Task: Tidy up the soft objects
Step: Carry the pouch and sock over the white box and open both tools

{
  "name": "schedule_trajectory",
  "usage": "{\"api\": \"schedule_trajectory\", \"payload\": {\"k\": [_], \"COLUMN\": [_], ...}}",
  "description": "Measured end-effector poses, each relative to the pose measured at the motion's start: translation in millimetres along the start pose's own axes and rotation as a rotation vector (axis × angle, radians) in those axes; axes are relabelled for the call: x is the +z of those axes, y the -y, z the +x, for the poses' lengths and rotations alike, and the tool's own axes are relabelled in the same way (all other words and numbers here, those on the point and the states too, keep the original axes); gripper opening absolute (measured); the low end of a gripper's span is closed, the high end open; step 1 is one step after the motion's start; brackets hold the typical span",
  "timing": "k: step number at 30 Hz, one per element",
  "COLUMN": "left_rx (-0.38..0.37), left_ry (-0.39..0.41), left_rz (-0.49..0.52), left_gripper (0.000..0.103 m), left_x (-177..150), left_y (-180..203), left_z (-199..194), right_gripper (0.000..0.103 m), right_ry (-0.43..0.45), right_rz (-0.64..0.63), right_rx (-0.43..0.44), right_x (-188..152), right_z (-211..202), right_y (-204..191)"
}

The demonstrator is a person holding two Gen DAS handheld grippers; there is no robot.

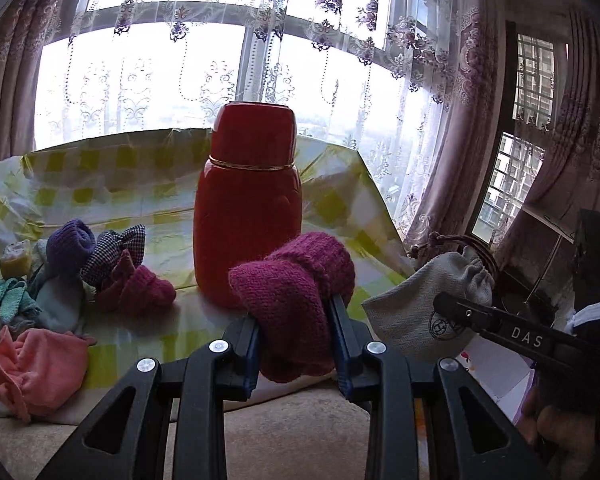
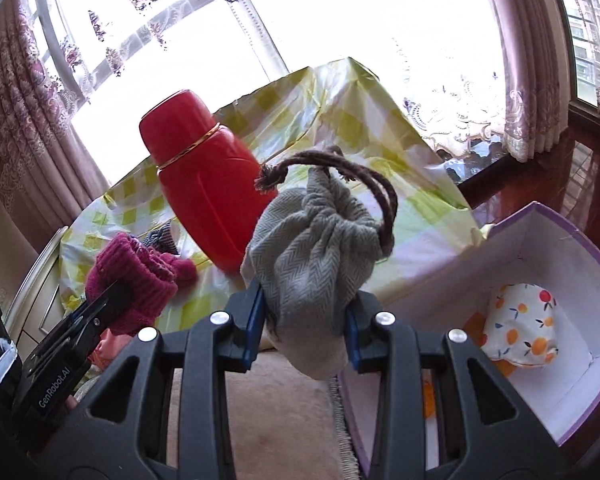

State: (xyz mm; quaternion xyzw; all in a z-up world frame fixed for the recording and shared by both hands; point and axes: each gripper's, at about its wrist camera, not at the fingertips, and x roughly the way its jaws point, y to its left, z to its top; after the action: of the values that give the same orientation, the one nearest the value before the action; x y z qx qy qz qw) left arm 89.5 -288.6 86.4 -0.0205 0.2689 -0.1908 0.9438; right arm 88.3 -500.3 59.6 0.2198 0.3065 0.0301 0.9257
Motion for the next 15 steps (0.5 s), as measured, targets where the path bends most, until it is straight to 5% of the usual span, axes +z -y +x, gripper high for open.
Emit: {"api": "schedule_trajectory", "payload": {"k": [10, 13, 15], "left_rx": [-0.146, -0.179, -0.177], "left_ry": [-0.086, -0.122, -0.151], "left_rz": [0.069, 0.081, 0.083], "left_gripper": [0.034, 0.049, 0.069], "left_x": [1.1, 0.0, -1.6], "left_y": [54.3, 63.3, 66.6], "left_z": [32.8, 46.1, 55.6], "right_gripper": [0.042, 0.046, 0.057], "right_ry": [-0.037, -0.047, -0.049], "right_rz": [0.112, 0.123, 0.128], "right_rx": [-0.113, -0.117, -0.114], "right_x": [4.3, 6.1, 6.2], "right_z": [-1.7, 1.6, 3.5], "right_y": [67.0, 74.6, 76.9]}}
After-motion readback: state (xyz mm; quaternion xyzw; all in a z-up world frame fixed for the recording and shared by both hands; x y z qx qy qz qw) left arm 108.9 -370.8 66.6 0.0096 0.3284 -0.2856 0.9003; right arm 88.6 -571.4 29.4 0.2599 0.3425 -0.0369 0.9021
